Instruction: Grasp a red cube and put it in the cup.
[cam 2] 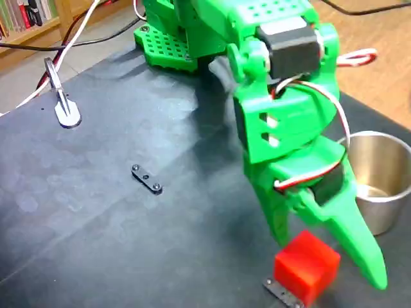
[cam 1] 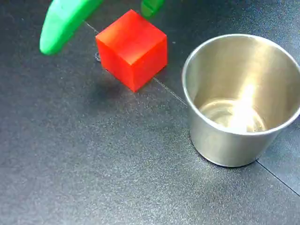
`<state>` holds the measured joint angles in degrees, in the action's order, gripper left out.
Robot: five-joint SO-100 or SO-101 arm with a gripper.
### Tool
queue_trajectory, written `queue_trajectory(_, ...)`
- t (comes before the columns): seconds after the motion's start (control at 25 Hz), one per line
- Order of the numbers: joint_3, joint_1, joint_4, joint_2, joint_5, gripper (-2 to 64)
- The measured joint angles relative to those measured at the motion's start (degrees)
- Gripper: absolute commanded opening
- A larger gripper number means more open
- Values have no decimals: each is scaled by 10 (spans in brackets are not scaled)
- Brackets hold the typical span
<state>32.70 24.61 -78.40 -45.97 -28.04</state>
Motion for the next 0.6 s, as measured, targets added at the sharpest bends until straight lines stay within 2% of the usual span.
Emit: queue_trajectory(0.6, 0, 1, 0, 43, 2, 499)
